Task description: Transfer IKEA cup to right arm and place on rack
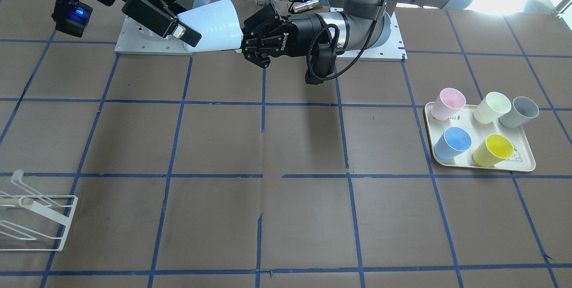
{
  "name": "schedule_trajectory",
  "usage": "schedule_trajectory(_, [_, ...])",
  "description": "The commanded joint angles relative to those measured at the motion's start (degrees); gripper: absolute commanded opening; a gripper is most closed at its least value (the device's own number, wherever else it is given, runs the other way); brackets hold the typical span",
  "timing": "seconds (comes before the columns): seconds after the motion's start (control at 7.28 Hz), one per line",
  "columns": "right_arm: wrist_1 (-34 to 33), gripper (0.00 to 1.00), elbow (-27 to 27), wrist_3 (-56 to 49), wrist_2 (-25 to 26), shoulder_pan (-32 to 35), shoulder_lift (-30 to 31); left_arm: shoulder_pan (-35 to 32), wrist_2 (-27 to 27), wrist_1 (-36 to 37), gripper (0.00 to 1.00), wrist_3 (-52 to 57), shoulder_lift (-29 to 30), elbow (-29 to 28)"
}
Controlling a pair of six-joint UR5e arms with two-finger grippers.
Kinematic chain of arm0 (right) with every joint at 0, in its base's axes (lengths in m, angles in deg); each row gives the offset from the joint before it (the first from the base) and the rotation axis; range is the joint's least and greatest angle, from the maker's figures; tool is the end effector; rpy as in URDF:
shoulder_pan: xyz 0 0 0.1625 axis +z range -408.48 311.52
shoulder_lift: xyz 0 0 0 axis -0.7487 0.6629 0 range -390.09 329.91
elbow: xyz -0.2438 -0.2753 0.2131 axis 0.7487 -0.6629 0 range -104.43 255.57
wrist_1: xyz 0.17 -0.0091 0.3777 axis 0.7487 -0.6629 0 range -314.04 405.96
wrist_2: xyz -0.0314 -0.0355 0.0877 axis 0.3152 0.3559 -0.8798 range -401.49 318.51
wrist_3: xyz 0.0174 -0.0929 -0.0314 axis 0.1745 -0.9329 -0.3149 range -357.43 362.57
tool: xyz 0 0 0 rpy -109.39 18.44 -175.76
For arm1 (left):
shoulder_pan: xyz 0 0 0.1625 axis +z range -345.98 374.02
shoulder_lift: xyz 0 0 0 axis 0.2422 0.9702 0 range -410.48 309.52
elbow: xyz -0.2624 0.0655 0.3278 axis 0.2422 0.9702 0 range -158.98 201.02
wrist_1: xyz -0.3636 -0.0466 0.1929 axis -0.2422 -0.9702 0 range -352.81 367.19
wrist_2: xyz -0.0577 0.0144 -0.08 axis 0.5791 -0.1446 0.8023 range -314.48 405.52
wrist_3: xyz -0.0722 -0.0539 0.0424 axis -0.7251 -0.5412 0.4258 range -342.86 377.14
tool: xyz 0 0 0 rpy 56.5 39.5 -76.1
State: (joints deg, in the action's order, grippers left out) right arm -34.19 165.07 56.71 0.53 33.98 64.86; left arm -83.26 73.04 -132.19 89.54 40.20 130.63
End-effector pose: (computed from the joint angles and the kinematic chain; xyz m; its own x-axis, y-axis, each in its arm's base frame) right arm 0.1467 -0.4714 0.5491 -0.2783 0.8857 -0.3717 0.6084 0.4620 0.6454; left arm -0.2769 -0.4190 0.3740 0.1485 0.0614 0.9870 -0.3233 0.9463 -0.0102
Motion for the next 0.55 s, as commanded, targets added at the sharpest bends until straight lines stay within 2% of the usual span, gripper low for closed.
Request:
schedule_trajectory(0.0, [-1.68,1.00,0.05,0.79,0.26,0.33,-0.02,-0.02,-0.01,-0.01,0.00,-0.15,0.03,0.00])
schedule_trajectory(0.41, [-2.12,1.00,0.05,0.97,-0.01,0.42,-0.11,-0.10,-0.10,-0.01,0.03,-0.41,-0.06,0.00])
